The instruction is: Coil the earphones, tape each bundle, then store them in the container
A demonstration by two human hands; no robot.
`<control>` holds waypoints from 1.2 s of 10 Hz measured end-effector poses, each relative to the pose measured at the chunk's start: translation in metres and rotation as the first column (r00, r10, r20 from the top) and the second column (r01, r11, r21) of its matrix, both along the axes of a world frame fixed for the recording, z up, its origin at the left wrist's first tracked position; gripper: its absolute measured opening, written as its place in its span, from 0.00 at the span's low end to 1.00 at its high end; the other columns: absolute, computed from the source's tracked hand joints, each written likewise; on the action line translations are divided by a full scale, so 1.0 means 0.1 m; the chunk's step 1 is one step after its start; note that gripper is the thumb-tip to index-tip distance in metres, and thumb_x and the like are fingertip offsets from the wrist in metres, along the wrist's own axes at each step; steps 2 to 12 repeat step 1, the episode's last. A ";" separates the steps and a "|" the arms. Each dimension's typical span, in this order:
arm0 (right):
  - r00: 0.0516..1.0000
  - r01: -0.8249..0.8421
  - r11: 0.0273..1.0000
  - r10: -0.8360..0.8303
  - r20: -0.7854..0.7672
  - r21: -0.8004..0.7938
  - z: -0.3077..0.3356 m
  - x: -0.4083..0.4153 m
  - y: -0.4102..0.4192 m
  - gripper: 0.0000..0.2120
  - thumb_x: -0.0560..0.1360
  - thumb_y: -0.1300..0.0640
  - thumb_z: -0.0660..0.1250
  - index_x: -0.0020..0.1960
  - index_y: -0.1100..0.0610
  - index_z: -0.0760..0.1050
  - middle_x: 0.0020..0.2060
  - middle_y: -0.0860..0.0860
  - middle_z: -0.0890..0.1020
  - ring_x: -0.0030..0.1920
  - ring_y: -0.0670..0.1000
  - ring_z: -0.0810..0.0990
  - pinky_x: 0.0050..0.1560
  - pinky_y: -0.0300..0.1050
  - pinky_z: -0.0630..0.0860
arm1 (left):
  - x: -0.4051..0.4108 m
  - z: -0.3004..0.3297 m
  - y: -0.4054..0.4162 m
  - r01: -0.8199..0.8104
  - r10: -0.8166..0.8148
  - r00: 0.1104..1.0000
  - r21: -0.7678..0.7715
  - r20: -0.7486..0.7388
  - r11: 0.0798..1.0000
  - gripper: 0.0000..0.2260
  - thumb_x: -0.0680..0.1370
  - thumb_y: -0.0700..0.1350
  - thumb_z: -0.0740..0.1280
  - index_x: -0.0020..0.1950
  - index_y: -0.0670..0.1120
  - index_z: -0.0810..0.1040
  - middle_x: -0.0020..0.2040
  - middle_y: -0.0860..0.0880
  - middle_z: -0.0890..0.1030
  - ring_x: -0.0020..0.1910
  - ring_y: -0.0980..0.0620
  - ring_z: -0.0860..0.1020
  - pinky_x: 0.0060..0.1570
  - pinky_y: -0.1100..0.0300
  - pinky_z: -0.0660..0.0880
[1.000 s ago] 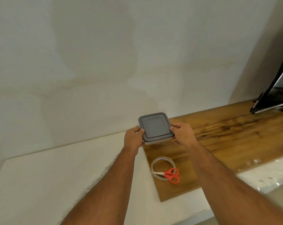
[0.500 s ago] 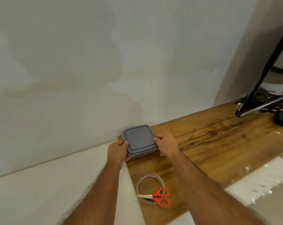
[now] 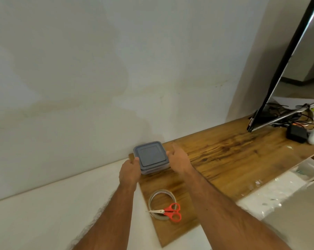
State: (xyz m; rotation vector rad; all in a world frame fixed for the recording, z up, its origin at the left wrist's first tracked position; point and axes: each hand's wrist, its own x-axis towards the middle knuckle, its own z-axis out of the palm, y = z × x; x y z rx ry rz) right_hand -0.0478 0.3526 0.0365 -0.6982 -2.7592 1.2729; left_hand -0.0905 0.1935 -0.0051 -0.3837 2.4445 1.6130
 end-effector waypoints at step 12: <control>0.999 -0.029 1.000 0.029 -0.016 0.013 0.18 0.19 -0.06 0.21 0.83 0.56 0.58 0.74 0.62 0.61 0.65 0.59 0.75 0.64 0.56 0.75 0.63 0.48 0.72 | 0.21 0.17 -0.08 0.048 -0.051 0.997 -0.050 -0.059 0.998 0.18 0.81 0.54 0.59 0.61 0.41 0.76 0.57 0.41 0.80 0.52 0.43 0.78 0.57 0.44 0.77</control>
